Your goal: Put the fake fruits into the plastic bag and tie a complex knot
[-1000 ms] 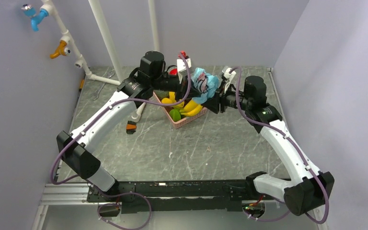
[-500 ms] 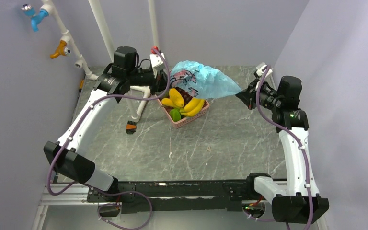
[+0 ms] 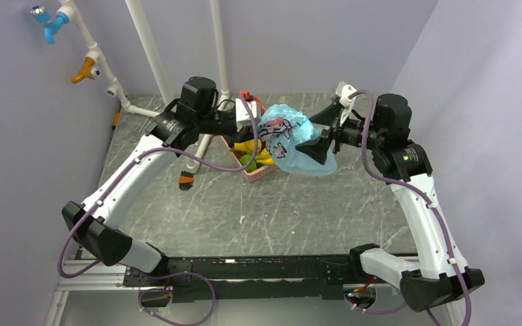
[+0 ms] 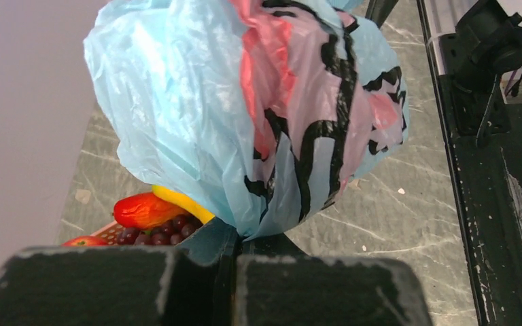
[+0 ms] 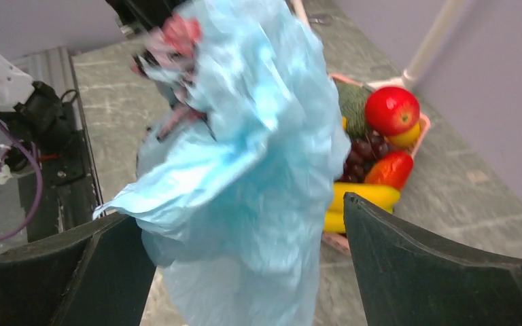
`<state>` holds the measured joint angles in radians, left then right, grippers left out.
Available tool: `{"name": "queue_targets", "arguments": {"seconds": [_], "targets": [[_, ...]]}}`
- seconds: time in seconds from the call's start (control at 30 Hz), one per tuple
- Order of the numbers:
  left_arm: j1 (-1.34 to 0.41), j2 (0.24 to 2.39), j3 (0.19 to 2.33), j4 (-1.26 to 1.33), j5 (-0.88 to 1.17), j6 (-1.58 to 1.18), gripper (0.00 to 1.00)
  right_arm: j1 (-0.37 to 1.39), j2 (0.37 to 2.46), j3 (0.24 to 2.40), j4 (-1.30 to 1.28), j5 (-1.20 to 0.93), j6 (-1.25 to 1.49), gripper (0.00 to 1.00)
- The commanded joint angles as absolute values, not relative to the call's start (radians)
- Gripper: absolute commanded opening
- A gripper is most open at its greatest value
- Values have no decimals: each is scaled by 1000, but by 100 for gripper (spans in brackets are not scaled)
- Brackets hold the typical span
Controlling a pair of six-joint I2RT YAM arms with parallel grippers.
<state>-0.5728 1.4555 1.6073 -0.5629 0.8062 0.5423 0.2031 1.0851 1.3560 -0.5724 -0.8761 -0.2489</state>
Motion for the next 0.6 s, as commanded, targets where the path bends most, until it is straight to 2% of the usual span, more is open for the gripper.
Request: {"name": "queue_targets", "arguments": {"seconds": [0.0, 0.03, 0.07, 0.1, 0.13, 0.17, 0.3, 0.4, 0.5, 0.53, 0.57], "targets": [[-603, 1468, 1640, -542, 822, 568, 0, 263, 1119, 1398, -425, -857, -167, 99], [-612, 1469, 1644, -553, 827, 580, 0, 266, 1128, 1396, -404, -850, -163, 94], [-620, 1469, 1650, -571, 819, 596, 0, 267, 1138, 1401, -396, -846, -167, 82], [-625, 1469, 1654, -590, 806, 612, 0, 267, 1147, 1419, -414, -847, -196, 60], [-622, 1465, 1654, -608, 784, 619, 0, 267, 1155, 1443, -465, -847, -242, 26], [-612, 1458, 1649, -621, 772, 618, 0, 264, 1155, 1471, -526, -822, -292, 0], [-489, 1400, 1574, -627, 786, 582, 0, 109, 1103, 1456, -604, -820, -357, 0], [-413, 1338, 1487, -632, 728, 651, 0, -46, 1118, 1491, -682, -869, -411, 0], [-381, 1279, 1386, -611, 676, 742, 0, -112, 1137, 1522, -700, -906, -438, 0], [-384, 1268, 1376, -618, 675, 785, 8, -114, 1135, 1515, -688, -919, -440, 0], [-393, 1261, 1382, -639, 691, 820, 20, -114, 1128, 1506, -668, -938, -439, 0]]}}
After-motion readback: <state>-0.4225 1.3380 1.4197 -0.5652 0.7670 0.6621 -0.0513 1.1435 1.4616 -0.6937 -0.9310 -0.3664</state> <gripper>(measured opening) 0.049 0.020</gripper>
